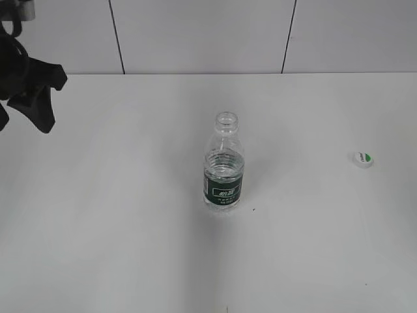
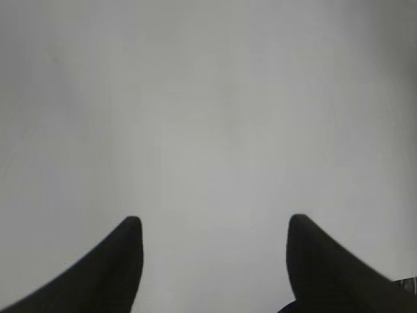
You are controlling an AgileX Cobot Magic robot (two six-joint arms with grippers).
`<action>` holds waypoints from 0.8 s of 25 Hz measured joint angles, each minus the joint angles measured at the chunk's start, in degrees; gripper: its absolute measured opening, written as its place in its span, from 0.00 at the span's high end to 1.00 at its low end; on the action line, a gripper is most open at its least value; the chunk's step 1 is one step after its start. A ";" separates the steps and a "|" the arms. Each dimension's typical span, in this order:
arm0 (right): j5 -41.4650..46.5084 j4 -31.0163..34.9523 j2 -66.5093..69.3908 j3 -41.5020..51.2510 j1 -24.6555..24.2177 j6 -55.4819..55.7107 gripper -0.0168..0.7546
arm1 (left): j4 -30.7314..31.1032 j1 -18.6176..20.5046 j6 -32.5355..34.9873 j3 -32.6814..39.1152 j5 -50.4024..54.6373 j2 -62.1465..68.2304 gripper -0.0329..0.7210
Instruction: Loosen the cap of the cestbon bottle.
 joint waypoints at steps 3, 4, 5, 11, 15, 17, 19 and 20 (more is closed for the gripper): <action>0.01 1.15 -5.77 3.86 0.00 -0.40 0.38 | -0.06 0.00 -0.06 0.84 0.03 -2.53 0.39; 0.01 1.55 -7.45 5.22 0.00 -0.39 0.38 | -0.11 0.00 -0.06 1.48 0.03 -3.50 0.39; 0.01 1.93 -9.50 6.52 0.00 -0.46 0.38 | -0.13 0.00 -0.06 2.58 0.03 -4.81 0.39; 0.20 2.37 -24.59 12.24 0.00 -0.80 0.38 | -0.13 0.00 -0.06 12.31 0.28 -14.25 0.39; 0.20 1.71 -35.03 15.42 0.00 -0.80 0.38 | -0.18 0.00 -0.06 17.02 0.36 -21.91 0.39; 0.20 1.06 -40.70 17.48 0.00 -0.80 0.38 | -0.18 0.00 -0.06 19.20 0.41 -26.28 0.39; 0.25 0.61 -45.77 19.85 0.00 -0.80 0.38 | -0.18 0.00 -0.06 21.24 0.41 -31.17 0.39; 0.25 0.39 -48.40 20.86 0.00 -0.80 0.38 | -0.05 0.00 -0.06 22.39 0.41 -33.95 0.39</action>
